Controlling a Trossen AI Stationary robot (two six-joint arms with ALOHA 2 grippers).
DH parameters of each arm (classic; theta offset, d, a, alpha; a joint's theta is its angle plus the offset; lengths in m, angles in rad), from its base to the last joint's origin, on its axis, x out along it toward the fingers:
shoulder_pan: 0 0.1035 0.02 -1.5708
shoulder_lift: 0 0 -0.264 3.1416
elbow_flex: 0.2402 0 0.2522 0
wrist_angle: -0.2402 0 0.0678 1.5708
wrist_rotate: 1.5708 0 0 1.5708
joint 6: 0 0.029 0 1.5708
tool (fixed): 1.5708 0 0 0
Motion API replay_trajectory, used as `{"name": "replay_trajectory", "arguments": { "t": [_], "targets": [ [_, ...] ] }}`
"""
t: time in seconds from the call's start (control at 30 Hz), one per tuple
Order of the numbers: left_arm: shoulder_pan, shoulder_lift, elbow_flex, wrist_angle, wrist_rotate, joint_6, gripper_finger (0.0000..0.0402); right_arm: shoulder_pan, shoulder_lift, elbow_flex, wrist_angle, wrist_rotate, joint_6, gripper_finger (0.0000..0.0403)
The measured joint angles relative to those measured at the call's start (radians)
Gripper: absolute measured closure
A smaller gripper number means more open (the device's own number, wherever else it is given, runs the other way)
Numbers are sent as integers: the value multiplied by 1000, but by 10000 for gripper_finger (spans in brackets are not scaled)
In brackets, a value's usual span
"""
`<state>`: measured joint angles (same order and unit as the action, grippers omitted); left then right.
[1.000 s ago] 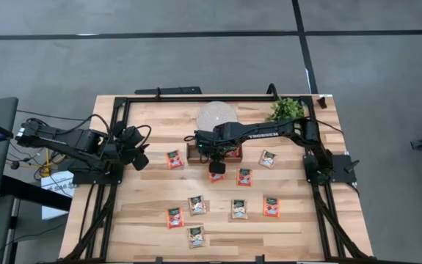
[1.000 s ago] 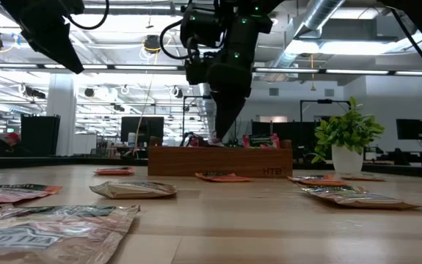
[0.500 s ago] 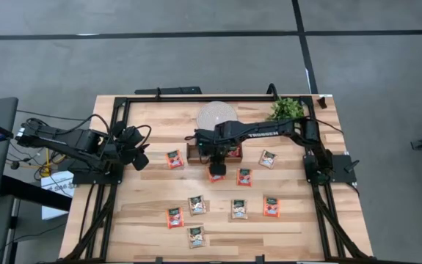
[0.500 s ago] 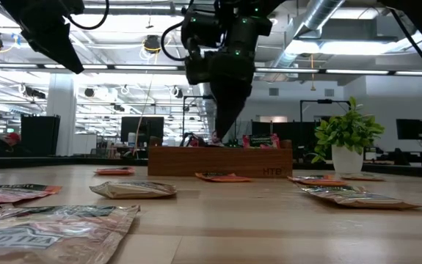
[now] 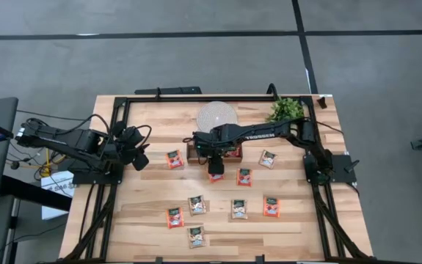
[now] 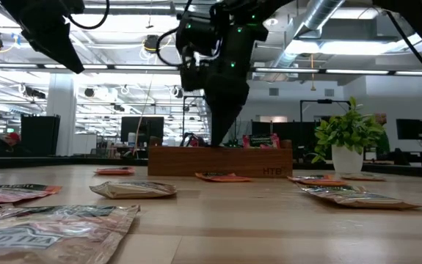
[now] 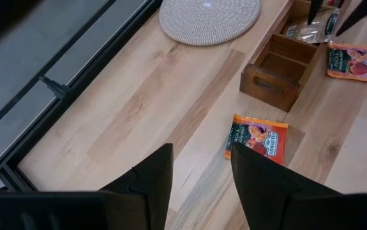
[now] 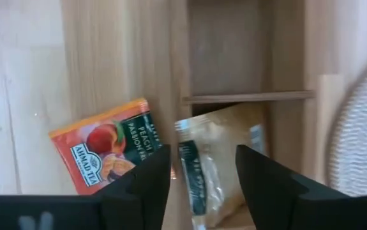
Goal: Pick & Place Tea
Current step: Put the brown tea bag into the middle slot of the wooden organizer
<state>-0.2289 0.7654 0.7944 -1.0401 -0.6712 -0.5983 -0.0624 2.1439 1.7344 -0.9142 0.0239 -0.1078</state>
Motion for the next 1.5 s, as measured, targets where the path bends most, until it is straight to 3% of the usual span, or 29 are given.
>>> {"name": "replay_trajectory", "arguments": {
  "t": [1.5],
  "targets": [
    [0,0,0,4,0,3,250,-20,22,0,3,-52,-26,353]
  ]
}}
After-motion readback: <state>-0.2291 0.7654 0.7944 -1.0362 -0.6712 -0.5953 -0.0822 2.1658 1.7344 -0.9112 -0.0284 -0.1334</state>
